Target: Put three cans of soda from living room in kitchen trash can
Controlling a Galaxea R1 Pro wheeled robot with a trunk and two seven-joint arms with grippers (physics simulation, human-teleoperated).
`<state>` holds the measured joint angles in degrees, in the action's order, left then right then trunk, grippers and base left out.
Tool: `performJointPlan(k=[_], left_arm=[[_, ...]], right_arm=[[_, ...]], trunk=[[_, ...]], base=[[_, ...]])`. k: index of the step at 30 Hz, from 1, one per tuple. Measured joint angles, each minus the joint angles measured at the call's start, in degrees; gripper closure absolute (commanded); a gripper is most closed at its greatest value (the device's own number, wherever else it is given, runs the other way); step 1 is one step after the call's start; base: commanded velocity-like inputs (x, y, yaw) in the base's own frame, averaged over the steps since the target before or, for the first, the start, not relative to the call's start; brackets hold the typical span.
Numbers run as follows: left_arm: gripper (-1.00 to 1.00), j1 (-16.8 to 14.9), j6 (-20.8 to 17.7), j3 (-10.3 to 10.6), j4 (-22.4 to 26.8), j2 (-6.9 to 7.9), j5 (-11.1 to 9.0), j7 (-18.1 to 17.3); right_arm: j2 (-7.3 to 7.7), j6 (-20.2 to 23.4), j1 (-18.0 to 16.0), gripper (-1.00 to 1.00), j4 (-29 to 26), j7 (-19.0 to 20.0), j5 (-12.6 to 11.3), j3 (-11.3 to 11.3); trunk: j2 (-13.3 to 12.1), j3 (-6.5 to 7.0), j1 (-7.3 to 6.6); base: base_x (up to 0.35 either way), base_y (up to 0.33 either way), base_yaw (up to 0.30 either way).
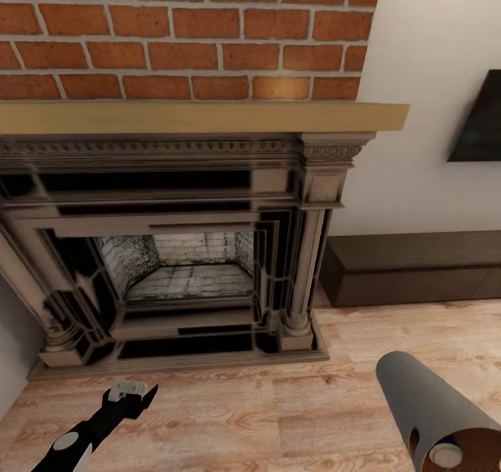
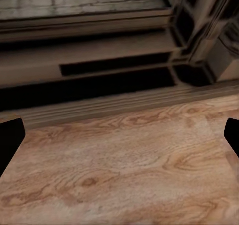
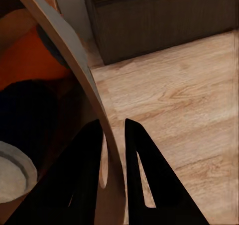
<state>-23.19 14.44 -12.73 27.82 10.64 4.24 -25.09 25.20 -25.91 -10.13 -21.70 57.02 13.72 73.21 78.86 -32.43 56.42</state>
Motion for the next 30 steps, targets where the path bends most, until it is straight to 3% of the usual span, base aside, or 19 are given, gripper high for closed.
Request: performJointPlan(k=[7, 12, 16, 17, 19, 21, 22, 24, 25, 27, 29, 30], left_arm=[[-1.0, -0.02, -8.03, -0.37, 0.18, -0.06, -0.15, 1.12], [-1.0, -0.02, -10.24, -0.39, 0.36, -0.05, -0.46, 5.59], [-1.0, -0.04, -11.3, -0.4, 0.74, 0.0, -0.78, 6.56], [-1.0, -0.16, -14.38, -0.47, 1.96, -0.08, -0.89, 6.68], [-1.0, -0.46, -28.6, -0.46, 12.38, -0.15, -1.04, 6.8], [-1.0, -0.5, -34.86, -0.44, 18.8, -0.18, -1.02, 6.85], [-1.0, -0.67, -42.89, -0.37, 26.05, -0.35, -0.88, 6.91], [-1.0, -0.85, -48.6, -0.34, 31.5, -0.83, -0.8, 6.94], [-1.0, -2.03, -56.85, -0.21, 35.13, -2.03, -0.9, 6.88], [-1.0, -4.1, -62.35, -0.14, 36.61, -2.75, -0.7, 6.86], [-1.0, -9.19, -70.74, -0.01, 36.84, -3.42, -0.7, 6.87], [-1.0, -10.53, -72.05, 0.02, 36.25, -3.51, -0.52, 6.89]], right_arm=[[-0.35, 0.3, -0.29, 1.0, -3.96, 0.59, 0.43, -1.07], [-0.45, 0.31, -0.43, 1.0, -4.09, 0.52, 0.56, -1.59], [-0.61, 0.26, -0.46, 1.0, -4.11, 0.49, 0.65, -3.14], [-0.99, 0.29, -0.49, 1.0, -4.15, 0.48, 0.68, -3.27], [-1.61, 0.23, -0.46, 1.0, -4.02, 0.37, 1.19, -3.94], [-1.74, 0.12, -0.45, 1.0, -3.99, 0.35, 1.02, -4.19], [-1.86, 0.32, -0.48, 1.0, -4.02, 0.34, 0.67, -3.95], [-1.91, 0.37, -0.47, 1.0, -3.98, 0.38, 0.61, -4.01], [-1.95, 0.21, -0.46, 1.0, -3.9, 0.47, 0.77, -4.17], [-2.02, 0.18, -0.46, 1.0, -3.85, 0.48, 0.87, -4.3], [-2.16, 0.31, -0.49, 1.0, -3.86, 0.51, 0.83, -4.63], [-2.19, 0.19, -0.48, 1.0, -3.83, 0.52, 0.96, -5.13]], trunk=[[0.0, 0.0, 0.0], [0.0, 0.0, 0.0], [0.0, 0.0, 0.0], [0.0, 0.01, 0.0], [0.0, 0.01, 0.0], [0.0, 0.01, 0.0], [0.0, 0.01, 0.0], [0.0, 0.01, 0.0], [0.0, 0.01, 0.0], [0.0, 0.01, 0.0], [0.0, 0.02, 0.0], [0.0, 0.01, 0.0]], base=[[0.0, 0.0, 0.0], [0.0, 0.0, 0.0], [0.0, 0.0, 0.0], [0.0, 0.0, 0.0], [0.0, 0.0, 0.0], [0.0, 0.0, 0.0], [0.0, 0.0, 0.0], [0.0, 0.0, 0.0], [0.0, 0.0, 0.0], [0.0, 0.0, 0.0], [0.0, 0.0, 0.0], [0.0, 0.0, 0.0]])
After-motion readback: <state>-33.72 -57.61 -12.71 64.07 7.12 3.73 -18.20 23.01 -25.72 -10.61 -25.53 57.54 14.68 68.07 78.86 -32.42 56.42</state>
